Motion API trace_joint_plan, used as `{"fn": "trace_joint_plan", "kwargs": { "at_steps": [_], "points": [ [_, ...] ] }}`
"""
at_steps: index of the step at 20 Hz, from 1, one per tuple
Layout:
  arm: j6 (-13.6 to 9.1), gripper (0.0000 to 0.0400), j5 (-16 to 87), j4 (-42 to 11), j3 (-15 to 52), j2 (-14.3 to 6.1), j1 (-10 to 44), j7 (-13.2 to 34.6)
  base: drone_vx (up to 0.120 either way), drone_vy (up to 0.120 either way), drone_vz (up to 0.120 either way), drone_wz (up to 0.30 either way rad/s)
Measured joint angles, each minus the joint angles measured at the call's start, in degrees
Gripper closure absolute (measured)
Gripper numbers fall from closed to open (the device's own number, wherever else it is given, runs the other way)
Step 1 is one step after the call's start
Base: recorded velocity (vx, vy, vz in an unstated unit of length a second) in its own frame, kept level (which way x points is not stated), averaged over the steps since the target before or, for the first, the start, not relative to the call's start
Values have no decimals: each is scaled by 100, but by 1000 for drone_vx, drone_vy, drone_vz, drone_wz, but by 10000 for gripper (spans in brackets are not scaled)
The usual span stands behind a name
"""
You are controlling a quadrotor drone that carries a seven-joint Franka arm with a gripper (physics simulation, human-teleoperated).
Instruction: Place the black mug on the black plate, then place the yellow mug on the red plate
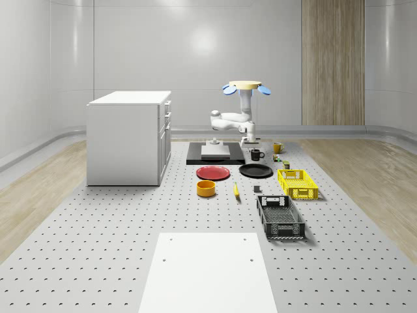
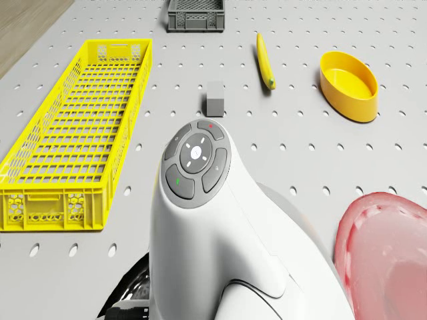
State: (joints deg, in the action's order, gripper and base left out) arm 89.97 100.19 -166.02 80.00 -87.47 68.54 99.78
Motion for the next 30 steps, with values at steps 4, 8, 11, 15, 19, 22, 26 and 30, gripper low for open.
{"fn": "trace_joint_plan", "kwargs": {
  "at_steps": [4, 8, 11, 15, 19, 22, 26, 30],
  "points": [
    [21, 290, -9, 1, 4, -22, 4, 3, 110, 0, 0, 0],
    [98, 290, 145, 26, -163, -56, 21, 3, 0, 0, 0, 0],
    [190, 290, 370, 68, -403, -81, 48, 2, 0, 0, 0, 0],
    [326, 290, 721, 153, -775, -102, 101, 0, 0, 0, 0, 0],
    [435, 290, 1020, 244, -1089, -99, 157, -1, 0, 0, 0, 0],
    [502, 290, 1220, 314, -1298, -85, 198, -3, 0, 0, 0, 0],
    [594, 290, 1497, 424, -1585, -51, 257, -9, 0, 0, 0, 0],
    [628, 126, 1662, 493, -1750, -6, 283, -20, 0, 0, 0, 0]
  ]
}}
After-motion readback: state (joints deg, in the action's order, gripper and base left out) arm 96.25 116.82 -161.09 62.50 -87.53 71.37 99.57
